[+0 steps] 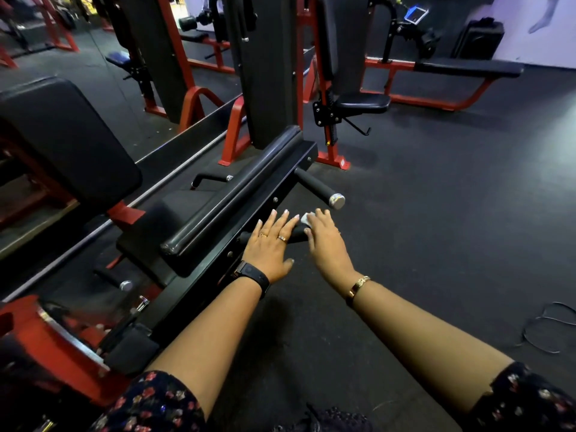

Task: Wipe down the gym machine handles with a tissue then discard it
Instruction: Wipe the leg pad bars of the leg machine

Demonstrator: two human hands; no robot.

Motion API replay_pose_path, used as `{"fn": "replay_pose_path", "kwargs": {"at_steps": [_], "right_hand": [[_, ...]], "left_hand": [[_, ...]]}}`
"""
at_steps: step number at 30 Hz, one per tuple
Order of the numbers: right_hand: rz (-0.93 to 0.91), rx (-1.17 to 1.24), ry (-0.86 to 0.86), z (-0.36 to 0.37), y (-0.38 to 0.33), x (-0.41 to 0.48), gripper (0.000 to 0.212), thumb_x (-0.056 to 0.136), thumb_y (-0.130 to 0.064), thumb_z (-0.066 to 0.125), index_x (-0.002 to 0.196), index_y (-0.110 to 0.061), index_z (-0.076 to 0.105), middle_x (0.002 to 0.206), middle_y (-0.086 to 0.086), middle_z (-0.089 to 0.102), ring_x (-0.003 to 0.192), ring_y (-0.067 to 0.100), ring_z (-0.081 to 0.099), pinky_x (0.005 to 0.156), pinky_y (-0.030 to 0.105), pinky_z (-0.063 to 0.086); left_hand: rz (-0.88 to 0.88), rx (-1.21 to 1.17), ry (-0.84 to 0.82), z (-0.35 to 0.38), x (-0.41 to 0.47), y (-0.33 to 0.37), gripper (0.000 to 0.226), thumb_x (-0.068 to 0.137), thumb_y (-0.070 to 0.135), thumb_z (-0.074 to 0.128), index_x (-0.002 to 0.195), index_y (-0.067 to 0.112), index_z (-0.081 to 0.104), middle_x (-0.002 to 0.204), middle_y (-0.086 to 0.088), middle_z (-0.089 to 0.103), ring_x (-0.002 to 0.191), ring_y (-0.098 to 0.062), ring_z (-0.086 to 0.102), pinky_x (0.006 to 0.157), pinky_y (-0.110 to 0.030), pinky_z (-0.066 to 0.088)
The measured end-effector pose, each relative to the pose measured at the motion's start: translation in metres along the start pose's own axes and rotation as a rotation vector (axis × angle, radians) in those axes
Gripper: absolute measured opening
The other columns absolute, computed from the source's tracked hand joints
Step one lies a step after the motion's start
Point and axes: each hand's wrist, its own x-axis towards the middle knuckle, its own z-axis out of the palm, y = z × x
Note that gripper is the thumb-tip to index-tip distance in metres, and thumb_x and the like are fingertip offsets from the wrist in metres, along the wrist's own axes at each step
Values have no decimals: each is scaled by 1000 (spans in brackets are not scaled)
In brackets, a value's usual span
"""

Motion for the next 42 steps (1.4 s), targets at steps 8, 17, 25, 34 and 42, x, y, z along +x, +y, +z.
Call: {"fn": "replay_pose_path", "kwargs": {"at_steps": [8,17,25,34,42], "right_hand": [[-100,-584,-28,10,-35,3,36,96,-5,39,132,-2,46,137,18,50,136,30,36,118,45,6],[-342,-471,-137,72,-73,-3,56,96,-8,45,147,-1,27,153,18,30,144,29,23,119,42,6],[-522,-648,146,31,9,-16,52,90,5,31,142,0,42,146,15,43,138,30,36,118,43,17],[-327,-506,159,73,-42,-18,51,81,3,31,125,8,56,129,24,57,123,37,53,106,51,30],[-741,-609,7,53,-15,-10,49,88,-1,38,135,-2,51,140,14,50,131,28,47,113,45,27]], "left_hand": [[-72,197,-25,-6,-19,-33,90,93,45,50,148,37,-21,163,5,-7,149,-20,-11,113,-50,-17],[-114,207,-94,-13,-34,-78,82,98,47,37,150,19,-19,159,-6,-24,149,-22,-13,117,-45,-11],[-91,137,-47,-10,-35,-81,88,92,43,49,154,19,-8,163,-3,-7,150,-21,-8,116,-43,-14],[-56,106,1,-4,-35,-81,83,96,37,47,154,14,-8,163,-5,-6,149,-21,-9,122,-36,-1],[-46,50,40,-1,-34,-83,71,101,20,41,154,13,-4,163,-5,-3,150,-21,-5,122,-34,6]]}}
